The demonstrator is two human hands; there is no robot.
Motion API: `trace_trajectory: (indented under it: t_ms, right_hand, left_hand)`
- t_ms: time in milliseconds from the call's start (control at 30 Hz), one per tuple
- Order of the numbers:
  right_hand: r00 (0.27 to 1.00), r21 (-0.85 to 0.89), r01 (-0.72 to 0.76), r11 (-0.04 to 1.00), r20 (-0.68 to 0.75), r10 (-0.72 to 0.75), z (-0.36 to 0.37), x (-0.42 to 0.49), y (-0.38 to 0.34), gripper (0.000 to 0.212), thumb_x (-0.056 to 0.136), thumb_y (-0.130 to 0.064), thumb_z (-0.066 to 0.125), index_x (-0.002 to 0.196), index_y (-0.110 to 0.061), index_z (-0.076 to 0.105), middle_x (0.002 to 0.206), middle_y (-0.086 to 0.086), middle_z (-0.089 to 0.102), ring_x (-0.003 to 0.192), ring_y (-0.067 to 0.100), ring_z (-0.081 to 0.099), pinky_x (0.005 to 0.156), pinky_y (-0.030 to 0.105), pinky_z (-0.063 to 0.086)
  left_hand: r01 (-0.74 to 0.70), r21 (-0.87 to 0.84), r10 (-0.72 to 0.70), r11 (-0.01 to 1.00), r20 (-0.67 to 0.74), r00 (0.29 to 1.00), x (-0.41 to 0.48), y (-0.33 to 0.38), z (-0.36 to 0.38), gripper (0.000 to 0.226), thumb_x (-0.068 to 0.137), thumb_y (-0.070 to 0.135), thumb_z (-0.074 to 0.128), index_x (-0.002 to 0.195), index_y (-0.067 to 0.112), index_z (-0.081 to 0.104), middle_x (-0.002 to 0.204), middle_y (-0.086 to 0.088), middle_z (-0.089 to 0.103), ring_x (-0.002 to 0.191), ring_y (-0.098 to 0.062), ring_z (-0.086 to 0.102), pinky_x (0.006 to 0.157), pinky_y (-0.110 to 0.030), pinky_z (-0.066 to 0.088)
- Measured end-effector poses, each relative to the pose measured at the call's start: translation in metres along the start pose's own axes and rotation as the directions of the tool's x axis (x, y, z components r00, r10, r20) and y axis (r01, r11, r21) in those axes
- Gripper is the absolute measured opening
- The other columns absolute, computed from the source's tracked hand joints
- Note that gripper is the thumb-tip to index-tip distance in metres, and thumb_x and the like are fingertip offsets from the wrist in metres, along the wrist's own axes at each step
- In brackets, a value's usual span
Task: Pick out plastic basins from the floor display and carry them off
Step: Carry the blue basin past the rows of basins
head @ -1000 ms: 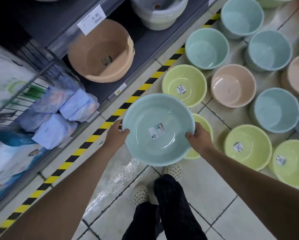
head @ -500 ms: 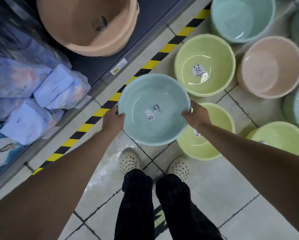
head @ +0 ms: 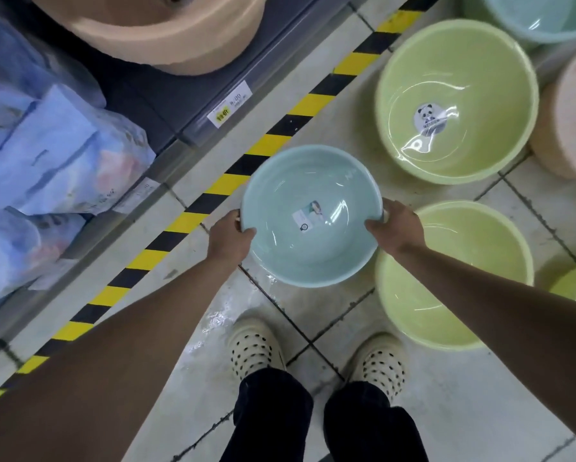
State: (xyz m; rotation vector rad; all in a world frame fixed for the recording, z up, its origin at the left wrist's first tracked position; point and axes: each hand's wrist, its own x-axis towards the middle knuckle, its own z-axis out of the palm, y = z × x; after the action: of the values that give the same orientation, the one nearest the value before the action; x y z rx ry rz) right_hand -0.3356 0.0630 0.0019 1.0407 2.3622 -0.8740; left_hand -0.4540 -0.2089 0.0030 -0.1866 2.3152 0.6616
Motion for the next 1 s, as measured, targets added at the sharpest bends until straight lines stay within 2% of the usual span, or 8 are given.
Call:
trace_trajectory:
  t_ms: [133, 267, 400, 533, 600, 667, 800, 1000]
  right_hand:
    - [1.000, -0.009, 0.028, 1.000, 0.001, -0.028, 0.018, 0.005, 0.003, 0.030, 0.082, -0.015, 0.058, 0.112, -0.014, 0.063, 0.093, 0.009, 0.068, 0.085, 0.028, 0.048, 0.082, 0.034, 0.040]
    - [0.998, 0.041, -0.063, 0.997, 0.027, 0.062, 0.026, 0.015, -0.001, 0.032, 0.081, -0.016, 0.056, 0.113, -0.013, 0.061, 0.098, 0.011, 0.069, 0.095, 0.038, 0.060, 0.075, 0.036, 0.049]
    - [0.984, 0.149, -0.177, 0.973, 0.053, 0.171, 0.028, 0.016, -0.009, 0.037, 0.083, -0.011, 0.055, 0.120, -0.011, 0.060, 0.106, 0.012, 0.068, 0.101, 0.035, 0.061, 0.076, 0.031, 0.045]
    - [0.979, 0.355, -0.201, 0.913, 0.100, 0.176, 0.020, -0.004, -0.013, 0.037, 0.081, -0.010, 0.057, 0.118, -0.012, 0.063, 0.094, 0.005, 0.066, 0.094, 0.032, 0.065, 0.073, 0.033, 0.052]
    - [0.981, 0.461, -0.193, 0.866, 0.095, 0.169, 0.009, -0.020, -0.014, 0.039, 0.083, -0.009, 0.056, 0.121, -0.014, 0.061, 0.094, 0.003, 0.065, 0.087, 0.026, 0.063, 0.064, 0.028, 0.049]
    - [0.982, 0.516, -0.186, 0.836, 0.081, 0.169, -0.006, -0.037, -0.013, 0.042, 0.085, -0.009, 0.056, 0.126, -0.017, 0.056, 0.098, 0.002, 0.064, 0.087, 0.024, 0.061, 0.057, 0.022, 0.044]
    - [0.976, 0.524, -0.206, 0.826, 0.049, 0.212, -0.051, -0.067, 0.010, 0.042, 0.088, -0.011, 0.055, 0.129, -0.018, 0.050, 0.103, 0.001, 0.060, 0.096, 0.027, 0.060, 0.058, 0.020, 0.040]
    - [0.938, 0.582, -0.259, 0.771, -0.039, 0.344, -0.131, -0.119, 0.079, 0.040, 0.088, -0.010, 0.056, 0.127, -0.018, 0.052, 0.096, -0.004, 0.060, 0.091, 0.024, 0.059, 0.072, 0.032, 0.046]
  left_hand:
    - [0.002, 0.044, -0.001, 0.999, -0.023, 1.000, 0.014, -0.014, 0.010, 0.041, 0.081, 0.022, 0.066, 0.122, 0.014, 0.064, 0.119, -0.011, 0.061, 0.097, -0.030, 0.064, 0.082, -0.035, 0.051]
    - [-0.007, -0.021, 0.006, 1.000, -0.029, 1.000, 0.017, -0.013, 0.015, 0.039, 0.083, 0.014, 0.062, 0.122, 0.014, 0.062, 0.112, -0.006, 0.065, 0.097, -0.028, 0.063, 0.082, -0.034, 0.048]
    - [0.045, -0.079, -0.047, 0.996, -0.025, 0.999, 0.021, -0.001, 0.015, 0.038, 0.086, 0.006, 0.057, 0.124, 0.010, 0.060, 0.114, -0.008, 0.066, 0.102, -0.029, 0.060, 0.079, -0.032, 0.043]
    - [-0.040, -0.108, 0.022, 0.993, -0.161, 0.987, 0.013, 0.018, -0.006, 0.031, 0.089, 0.010, 0.055, 0.119, 0.007, 0.060, 0.104, -0.005, 0.060, 0.092, -0.026, 0.055, 0.074, -0.028, 0.038]
    - [-0.082, -0.097, 0.062, 0.992, -0.190, 0.980, 0.005, 0.031, -0.018, 0.027, 0.091, 0.011, 0.055, 0.117, 0.006, 0.061, 0.100, -0.005, 0.060, 0.087, -0.024, 0.052, 0.070, -0.023, 0.034]
    - [-0.130, -0.088, 0.114, 0.988, -0.167, 0.979, -0.007, 0.044, -0.028, 0.024, 0.091, 0.012, 0.056, 0.114, 0.006, 0.062, 0.100, -0.007, 0.064, 0.086, -0.024, 0.054, 0.071, -0.025, 0.036]
    - [-0.229, -0.087, 0.219, 0.969, -0.111, 0.969, -0.049, 0.093, -0.028, 0.026, 0.091, 0.011, 0.055, 0.116, 0.012, 0.064, 0.101, -0.003, 0.066, 0.088, -0.022, 0.057, 0.074, -0.027, 0.040]
    - [-0.391, 0.002, 0.391, 0.921, 0.004, 0.921, -0.108, 0.163, 0.021, 0.037, 0.087, 0.018, 0.057, 0.123, 0.022, 0.062, 0.105, -0.004, 0.066, 0.096, -0.023, 0.062, 0.085, -0.039, 0.052]
